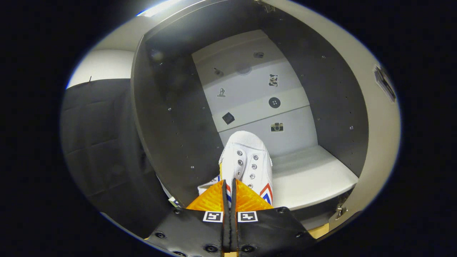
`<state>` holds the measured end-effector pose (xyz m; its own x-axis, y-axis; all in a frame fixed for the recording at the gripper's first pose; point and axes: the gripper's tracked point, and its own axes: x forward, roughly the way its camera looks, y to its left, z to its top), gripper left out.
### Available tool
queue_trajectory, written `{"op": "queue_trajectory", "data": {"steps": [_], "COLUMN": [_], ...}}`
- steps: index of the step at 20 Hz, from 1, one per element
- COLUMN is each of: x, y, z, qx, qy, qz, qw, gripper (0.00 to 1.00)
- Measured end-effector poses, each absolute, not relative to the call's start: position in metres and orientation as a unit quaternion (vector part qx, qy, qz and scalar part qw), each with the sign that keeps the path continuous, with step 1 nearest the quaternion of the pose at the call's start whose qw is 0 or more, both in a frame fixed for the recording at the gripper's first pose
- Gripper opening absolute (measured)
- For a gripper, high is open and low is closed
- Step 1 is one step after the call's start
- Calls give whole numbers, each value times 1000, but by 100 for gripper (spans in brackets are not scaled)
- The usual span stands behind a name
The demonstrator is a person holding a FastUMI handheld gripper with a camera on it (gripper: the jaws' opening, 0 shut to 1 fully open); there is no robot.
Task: Open the shoe cabinet door, grab the shoes and put them into the shoe cabinet, then close the shoe cabinet door.
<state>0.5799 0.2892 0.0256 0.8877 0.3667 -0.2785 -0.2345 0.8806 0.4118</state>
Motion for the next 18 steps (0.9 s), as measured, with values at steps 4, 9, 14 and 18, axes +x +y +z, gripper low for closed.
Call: {"op": "queue_trajectory", "data": {"steps": [4, 9, 14, 18], "x": [618, 654, 674, 682], "y": [289, 288, 287, 290], "z": [28, 7, -13, -29], "qx": [186, 173, 162, 160], "qy": [169, 181, 190, 203], "qz": [142, 122, 105, 98], "qw": [957, 960, 963, 961], "gripper": [1, 1, 1, 1]}}
